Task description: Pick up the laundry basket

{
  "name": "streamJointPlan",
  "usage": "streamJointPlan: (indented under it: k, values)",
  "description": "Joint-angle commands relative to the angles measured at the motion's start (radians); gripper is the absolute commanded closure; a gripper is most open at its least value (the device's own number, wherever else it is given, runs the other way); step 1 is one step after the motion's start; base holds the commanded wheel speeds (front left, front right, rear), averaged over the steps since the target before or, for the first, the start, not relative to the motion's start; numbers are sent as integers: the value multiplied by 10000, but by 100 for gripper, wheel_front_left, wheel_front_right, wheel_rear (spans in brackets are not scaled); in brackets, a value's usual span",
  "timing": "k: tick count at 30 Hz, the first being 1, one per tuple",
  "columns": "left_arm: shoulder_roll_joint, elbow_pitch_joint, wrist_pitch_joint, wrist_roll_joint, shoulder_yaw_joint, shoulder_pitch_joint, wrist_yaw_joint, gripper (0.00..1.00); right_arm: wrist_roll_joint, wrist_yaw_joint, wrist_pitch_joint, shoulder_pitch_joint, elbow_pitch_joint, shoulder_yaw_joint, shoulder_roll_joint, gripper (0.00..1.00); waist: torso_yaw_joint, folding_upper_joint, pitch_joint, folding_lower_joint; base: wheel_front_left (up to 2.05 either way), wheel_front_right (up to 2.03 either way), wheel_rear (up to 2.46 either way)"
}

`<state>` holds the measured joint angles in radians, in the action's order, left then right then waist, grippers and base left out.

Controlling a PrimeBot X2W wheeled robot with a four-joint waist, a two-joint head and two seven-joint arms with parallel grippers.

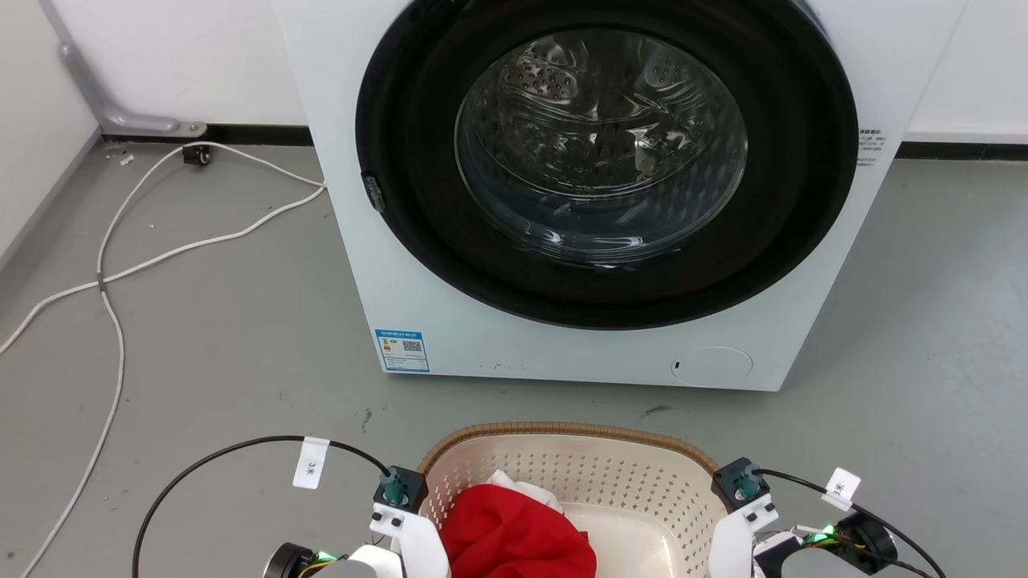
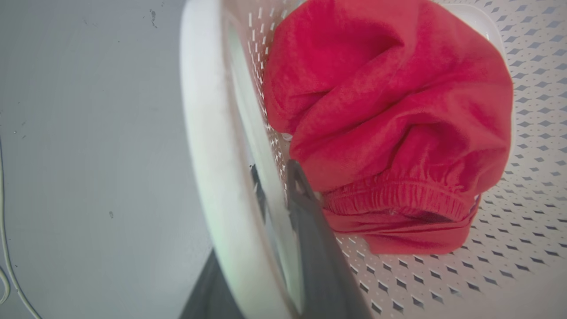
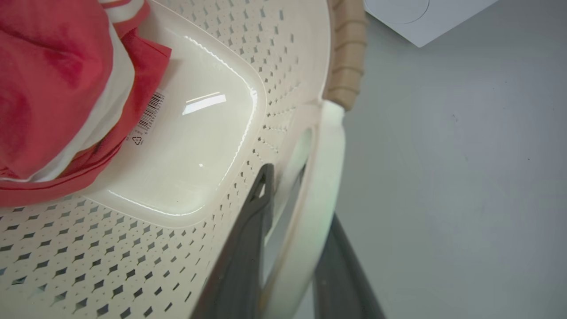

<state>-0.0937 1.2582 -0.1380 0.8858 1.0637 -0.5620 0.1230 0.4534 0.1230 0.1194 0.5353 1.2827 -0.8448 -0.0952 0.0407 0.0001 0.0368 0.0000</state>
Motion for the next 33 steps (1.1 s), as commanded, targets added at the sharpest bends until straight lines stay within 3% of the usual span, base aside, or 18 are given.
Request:
streamJointPlan:
  k: [1,33]
  values:
    - [189,-247,113,53,54,-309,122,100,-26,139,1,65,-77,-184,195,100,-2,-1,-2,0,0,0,0]
    - [150,-213,194,775,814,-353,123,100,1163,140,-119,163,-49,-1400,105,100,-43,-1,-52,0,0,0,0]
